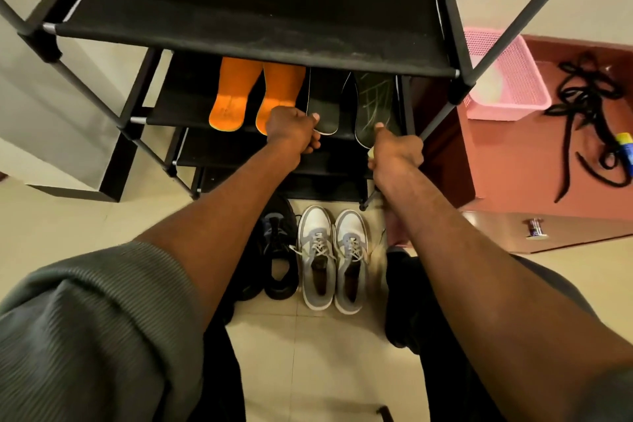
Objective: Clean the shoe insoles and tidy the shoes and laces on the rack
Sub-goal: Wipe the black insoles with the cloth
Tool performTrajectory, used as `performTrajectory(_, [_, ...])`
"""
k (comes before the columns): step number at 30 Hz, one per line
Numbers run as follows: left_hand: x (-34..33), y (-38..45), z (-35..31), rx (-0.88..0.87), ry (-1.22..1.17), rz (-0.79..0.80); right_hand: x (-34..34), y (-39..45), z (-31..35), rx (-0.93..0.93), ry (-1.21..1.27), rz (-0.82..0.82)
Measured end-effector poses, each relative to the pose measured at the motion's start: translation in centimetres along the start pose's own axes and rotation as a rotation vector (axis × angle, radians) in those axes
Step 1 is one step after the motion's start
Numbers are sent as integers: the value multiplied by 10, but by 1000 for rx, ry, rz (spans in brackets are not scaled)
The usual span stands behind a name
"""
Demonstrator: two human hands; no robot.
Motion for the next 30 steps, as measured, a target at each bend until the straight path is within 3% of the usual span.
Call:
performTrajectory(7, [-1, 17, 12, 7, 22, -24, 0, 6, -16, -118, 140, -45])
performTrajectory(13, [-5, 12, 12, -29, 152, 37, -9, 8, -13, -252, 329, 118])
performTrajectory(16, [-7, 10, 12, -13, 212, 77, -14, 8, -14, -253, 332, 122])
performTrajectory(21, [-8, 8, 9, 22, 117, 77, -21, -1, -10, -213, 321, 176])
performTrajectory(27, [-10, 5, 17, 109, -187, 15, -23, -6, -17, -382, 460, 230])
performTrajectory(30, [-12, 5, 17, 105, -193, -10, -22, -9, -18, -415, 500, 235])
Point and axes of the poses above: each hand's wrist, its own y-axis towards the middle knuckle, its own x-axis out of the back of the hand, z = x × y, the point moved 3 cm from there along y, towards the middle knuckle, and after that the axes turned 7 degrees about x, right-handed, at the moved point
